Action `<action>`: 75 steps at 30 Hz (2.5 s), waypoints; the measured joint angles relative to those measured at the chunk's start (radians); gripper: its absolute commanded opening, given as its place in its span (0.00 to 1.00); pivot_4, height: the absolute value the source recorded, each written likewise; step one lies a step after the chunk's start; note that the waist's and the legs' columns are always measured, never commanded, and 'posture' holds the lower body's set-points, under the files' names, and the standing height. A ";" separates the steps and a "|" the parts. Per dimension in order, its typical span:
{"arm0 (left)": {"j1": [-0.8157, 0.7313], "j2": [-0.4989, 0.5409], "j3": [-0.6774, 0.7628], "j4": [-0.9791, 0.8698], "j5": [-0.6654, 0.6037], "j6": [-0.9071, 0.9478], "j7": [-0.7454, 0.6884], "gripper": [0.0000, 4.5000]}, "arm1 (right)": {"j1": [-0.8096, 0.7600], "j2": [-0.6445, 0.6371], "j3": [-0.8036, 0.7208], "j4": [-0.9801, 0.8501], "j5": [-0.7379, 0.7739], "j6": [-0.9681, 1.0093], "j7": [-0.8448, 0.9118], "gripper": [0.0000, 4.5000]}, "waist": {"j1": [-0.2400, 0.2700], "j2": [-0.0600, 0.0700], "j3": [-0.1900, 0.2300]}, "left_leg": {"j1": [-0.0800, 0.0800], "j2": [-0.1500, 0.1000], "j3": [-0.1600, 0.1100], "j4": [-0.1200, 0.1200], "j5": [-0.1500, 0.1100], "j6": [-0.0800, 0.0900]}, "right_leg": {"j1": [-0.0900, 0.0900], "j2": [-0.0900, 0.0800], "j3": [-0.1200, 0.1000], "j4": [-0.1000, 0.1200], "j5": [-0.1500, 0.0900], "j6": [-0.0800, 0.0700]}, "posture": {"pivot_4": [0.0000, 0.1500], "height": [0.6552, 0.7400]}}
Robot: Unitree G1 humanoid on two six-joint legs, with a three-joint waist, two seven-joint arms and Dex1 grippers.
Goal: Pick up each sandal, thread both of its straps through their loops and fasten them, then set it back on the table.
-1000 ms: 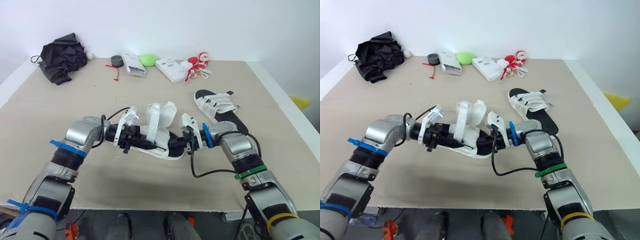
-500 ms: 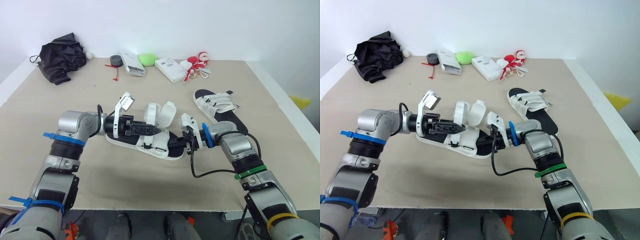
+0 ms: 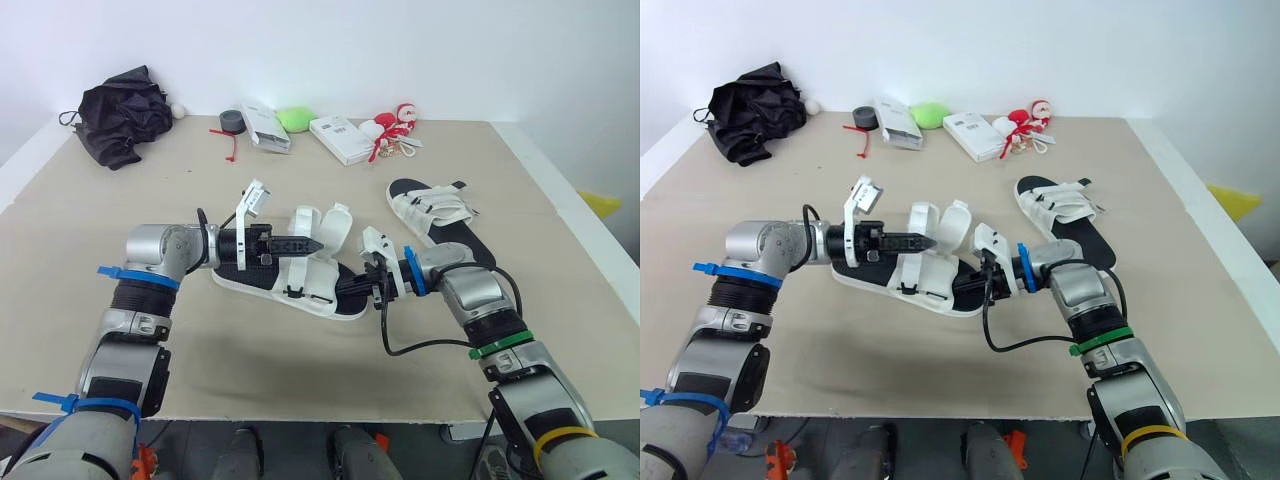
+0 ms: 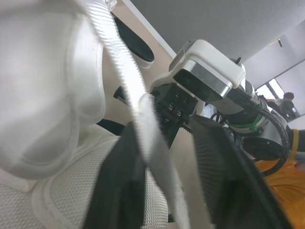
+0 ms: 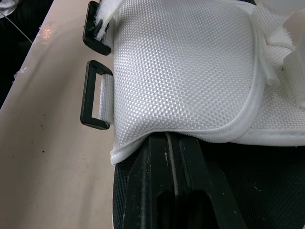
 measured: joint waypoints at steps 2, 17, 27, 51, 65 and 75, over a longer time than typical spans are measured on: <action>0.000 0.004 -0.001 0.000 -0.002 0.001 -0.014 0.01 | 0.000 0.000 0.000 -0.001 0.000 0.000 -0.001 0.00 | 0.000 0.000 0.000 | 0.000 0.000 0.000 0.000 0.000 0.000 | 0.000 0.000 0.000 0.000 0.000 0.000 | 1.00 0.98; 0.102 0.113 -0.191 -0.142 0.053 -0.059 -0.153 0.01 | 0.005 0.005 0.001 -0.010 0.003 0.001 -0.004 0.00 | -0.003 0.000 0.000 | 0.000 0.000 0.000 -0.001 0.000 -0.001 | 0.000 0.000 0.000 0.000 -0.001 -0.001 | 1.00 0.98; 0.153 0.121 -0.191 -0.213 0.079 -0.158 -0.149 0.14 | 0.010 0.005 0.001 -0.016 0.003 0.002 -0.013 0.00 | -0.003 0.000 0.000 | 0.001 0.000 0.000 -0.001 0.000 -0.001 | 0.000 0.000 0.000 0.000 -0.001 -0.001 | 1.00 0.98; 0.298 0.411 0.057 -0.511 -0.064 -0.112 -0.164 0.88 | 0.014 0.010 0.003 -0.018 0.008 0.001 -0.014 0.00 | -0.013 0.000 0.000 | 0.001 0.002 0.002 -0.002 -0.002 -0.001 | -0.001 0.000 0.002 0.000 -0.003 -0.002 | 1.00 0.98; 0.588 0.358 0.027 -0.679 0.017 -0.309 -0.072 0.88 | 0.009 0.003 -0.001 -0.007 0.008 0.001 -0.006 0.00 | -0.001 0.000 0.000 | 0.002 0.002 0.001 0.000 -0.002 -0.001 | 0.000 0.000 0.000 0.001 -0.003 -0.004 | 1.00 0.98; 0.618 0.274 -0.110 -0.637 0.142 -0.496 -0.044 0.82 | 0.014 0.003 -0.001 -0.020 0.008 0.007 -0.010 0.00 | 0.000 0.000 0.000 | 0.002 0.002 0.001 -0.001 -0.003 -0.001 | 0.000 0.000 0.000 0.001 -0.003 -0.003 | 1.00 0.98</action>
